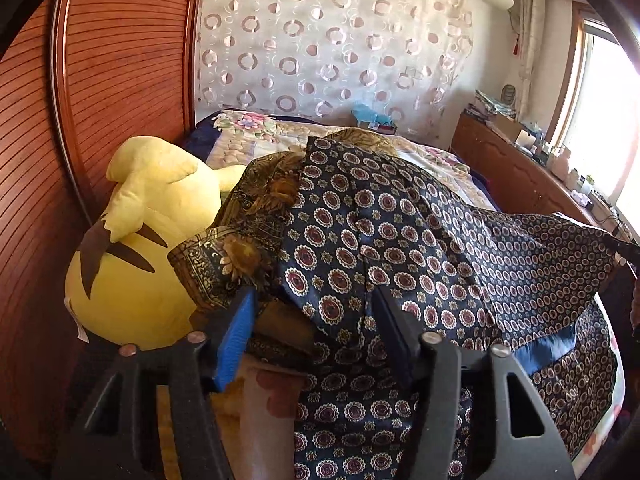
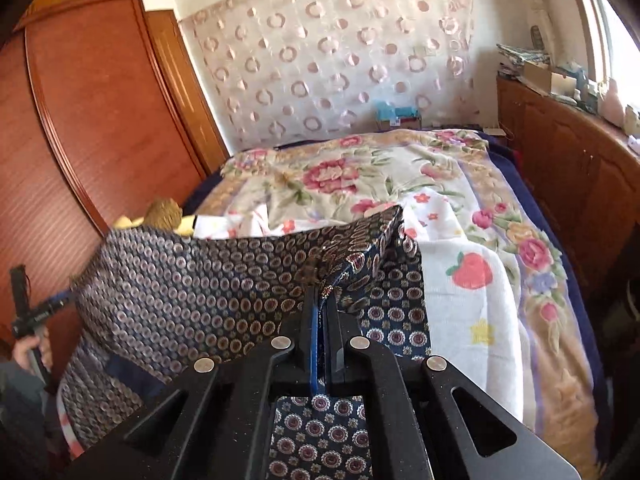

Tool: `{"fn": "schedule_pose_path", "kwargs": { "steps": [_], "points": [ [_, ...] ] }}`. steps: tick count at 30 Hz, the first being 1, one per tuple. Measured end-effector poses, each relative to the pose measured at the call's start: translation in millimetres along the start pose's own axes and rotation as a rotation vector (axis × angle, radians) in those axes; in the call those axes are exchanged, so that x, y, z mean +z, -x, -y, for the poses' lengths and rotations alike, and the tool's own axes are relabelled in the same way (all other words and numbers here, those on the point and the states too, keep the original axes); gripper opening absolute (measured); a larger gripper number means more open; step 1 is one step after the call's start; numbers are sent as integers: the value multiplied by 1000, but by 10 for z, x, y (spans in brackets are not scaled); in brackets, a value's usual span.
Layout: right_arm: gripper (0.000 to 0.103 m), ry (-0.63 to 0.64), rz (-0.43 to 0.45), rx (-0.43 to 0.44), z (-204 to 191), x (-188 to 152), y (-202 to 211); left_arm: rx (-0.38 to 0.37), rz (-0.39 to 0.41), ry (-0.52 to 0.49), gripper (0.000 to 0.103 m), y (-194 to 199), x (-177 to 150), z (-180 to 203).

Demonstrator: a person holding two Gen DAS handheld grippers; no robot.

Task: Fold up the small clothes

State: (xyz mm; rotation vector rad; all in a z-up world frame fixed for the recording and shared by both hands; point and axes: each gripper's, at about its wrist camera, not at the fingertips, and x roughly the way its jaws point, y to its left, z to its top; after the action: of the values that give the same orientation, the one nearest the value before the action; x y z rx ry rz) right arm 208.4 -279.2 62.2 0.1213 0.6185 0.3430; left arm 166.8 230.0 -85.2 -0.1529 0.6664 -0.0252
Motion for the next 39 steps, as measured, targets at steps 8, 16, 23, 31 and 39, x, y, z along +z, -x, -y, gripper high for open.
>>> {"fn": "schedule_pose_path", "kwargs": {
  "steps": [8, 16, 23, 31, 39],
  "points": [
    [1, -6, -30, -57, 128, -225, 42, -20, -18, -8, 13, -53, 3, 20],
    [1, 0, -58, -81, 119, -245, 66, -29, 41, -56, 2, 244, -43, 195],
    [1, 20, -72, -74, 142, -305, 278, -60, 67, -125, 2, 632, -268, 354],
    [1, 8, -77, -42, 150, -589, 661, -54, 73, -116, 2, 946, -629, 260],
    [1, 12, -85, -18, 86, -887, 1019, -27, 31, -66, 1, 1036, -978, 91]
  ]
}}
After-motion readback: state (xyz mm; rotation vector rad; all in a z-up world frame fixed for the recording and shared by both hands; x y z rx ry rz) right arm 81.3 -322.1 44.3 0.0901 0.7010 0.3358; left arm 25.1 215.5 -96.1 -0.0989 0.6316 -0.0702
